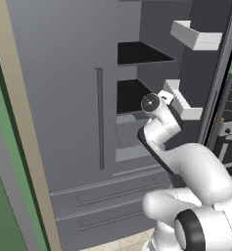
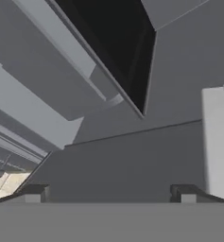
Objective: Move the hot dog bun to the plate on the dining table and place the condiment next to that plate. Then navigate to the fridge and take the sausage and place it on the plate as well.
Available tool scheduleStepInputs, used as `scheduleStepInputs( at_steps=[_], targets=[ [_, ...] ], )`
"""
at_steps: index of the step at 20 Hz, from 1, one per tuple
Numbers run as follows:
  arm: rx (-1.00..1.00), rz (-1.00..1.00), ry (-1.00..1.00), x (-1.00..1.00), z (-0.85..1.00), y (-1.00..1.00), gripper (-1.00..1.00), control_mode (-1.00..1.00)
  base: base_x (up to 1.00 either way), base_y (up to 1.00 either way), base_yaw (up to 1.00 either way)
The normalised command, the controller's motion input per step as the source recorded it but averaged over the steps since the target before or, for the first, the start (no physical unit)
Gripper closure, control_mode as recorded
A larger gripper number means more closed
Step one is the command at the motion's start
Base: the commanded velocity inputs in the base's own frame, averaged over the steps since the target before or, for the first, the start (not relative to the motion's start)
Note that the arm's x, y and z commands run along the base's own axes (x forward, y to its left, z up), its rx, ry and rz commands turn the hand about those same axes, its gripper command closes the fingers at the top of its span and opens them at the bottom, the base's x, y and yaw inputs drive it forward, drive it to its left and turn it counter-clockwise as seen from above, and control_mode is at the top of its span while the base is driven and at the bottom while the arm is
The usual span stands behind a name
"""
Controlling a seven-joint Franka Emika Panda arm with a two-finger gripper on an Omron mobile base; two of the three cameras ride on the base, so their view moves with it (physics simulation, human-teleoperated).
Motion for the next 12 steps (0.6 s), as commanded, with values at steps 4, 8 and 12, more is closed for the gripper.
scheduleStepInputs(
  at_steps=[4,8,12],
  targets=[
    [-0.07,-0.02,0.0,-0.03,-0.11,-0.72,-1.0,-1.0,0.0,0.0,0.0],
    [-0.07,-0.04,-0.01,-0.36,-0.03,-0.94,-1.0,-1.0,0.0,0.0,0.0],
    [-0.03,-0.04,-0.06,-0.7,0.0,-0.98,-1.0,-1.0,0.0,0.0,0.0]
  ],
)
